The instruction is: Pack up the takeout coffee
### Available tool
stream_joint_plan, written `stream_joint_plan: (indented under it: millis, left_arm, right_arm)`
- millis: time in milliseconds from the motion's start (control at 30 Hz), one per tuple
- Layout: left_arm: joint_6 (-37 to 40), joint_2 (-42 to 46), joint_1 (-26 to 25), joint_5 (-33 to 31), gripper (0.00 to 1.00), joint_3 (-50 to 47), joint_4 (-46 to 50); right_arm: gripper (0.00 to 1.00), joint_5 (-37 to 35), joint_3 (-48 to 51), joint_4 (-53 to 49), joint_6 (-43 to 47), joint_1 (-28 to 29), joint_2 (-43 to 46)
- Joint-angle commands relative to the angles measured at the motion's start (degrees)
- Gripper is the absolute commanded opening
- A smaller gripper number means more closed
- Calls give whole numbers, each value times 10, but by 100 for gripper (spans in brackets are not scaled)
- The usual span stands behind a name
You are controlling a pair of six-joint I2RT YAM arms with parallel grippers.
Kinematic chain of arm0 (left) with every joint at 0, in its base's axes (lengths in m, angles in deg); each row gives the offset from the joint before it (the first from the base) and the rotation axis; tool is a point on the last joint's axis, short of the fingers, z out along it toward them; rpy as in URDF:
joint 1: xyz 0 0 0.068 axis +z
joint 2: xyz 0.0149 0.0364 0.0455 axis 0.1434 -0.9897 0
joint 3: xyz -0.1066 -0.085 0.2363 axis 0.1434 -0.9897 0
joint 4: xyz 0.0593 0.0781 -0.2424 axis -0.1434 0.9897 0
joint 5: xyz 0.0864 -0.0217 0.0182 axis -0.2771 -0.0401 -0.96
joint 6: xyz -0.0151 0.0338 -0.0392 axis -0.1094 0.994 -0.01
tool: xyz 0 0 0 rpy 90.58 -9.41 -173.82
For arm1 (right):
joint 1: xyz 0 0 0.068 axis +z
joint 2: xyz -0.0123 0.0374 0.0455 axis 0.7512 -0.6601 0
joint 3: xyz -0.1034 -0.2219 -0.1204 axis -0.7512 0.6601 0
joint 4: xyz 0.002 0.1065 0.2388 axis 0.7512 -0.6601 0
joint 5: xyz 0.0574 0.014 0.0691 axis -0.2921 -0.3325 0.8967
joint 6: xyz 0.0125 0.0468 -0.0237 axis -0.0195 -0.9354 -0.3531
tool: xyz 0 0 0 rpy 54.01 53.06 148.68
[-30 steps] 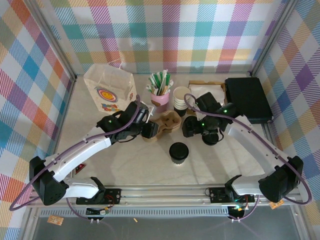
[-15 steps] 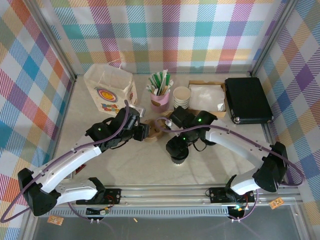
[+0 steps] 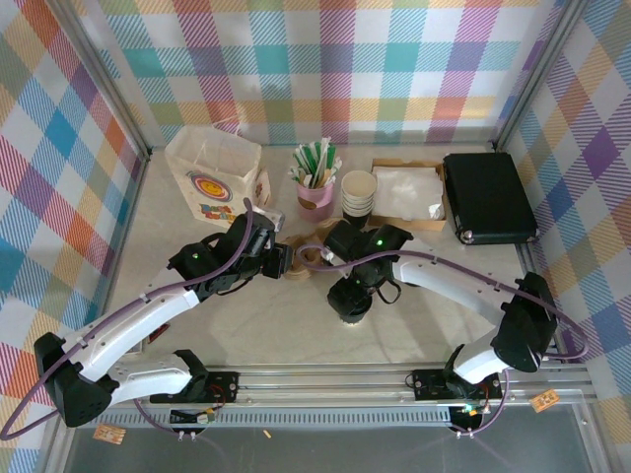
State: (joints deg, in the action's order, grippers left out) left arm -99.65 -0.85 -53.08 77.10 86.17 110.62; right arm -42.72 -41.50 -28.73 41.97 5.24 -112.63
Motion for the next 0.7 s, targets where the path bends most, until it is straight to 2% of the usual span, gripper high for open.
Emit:
stream_joint_plan:
  millis: [0,133,367,667]
  left_arm:
    - [2,9,4,-7,46,-6,19]
    - [6,10,5,-5,46,-7,19]
    - [13,9,7,-1,46,-7,21]
    - [15,19,10,-3,46,-8,21]
  right_arm:
    - [87,-9,10,-11,0,7,-7]
    - [84,-9,14,-10,-1,9,-13]
    - [71,-4,16,-7,-6,11,-21]
    - [66,-32,16,-23,-43,13,-10]
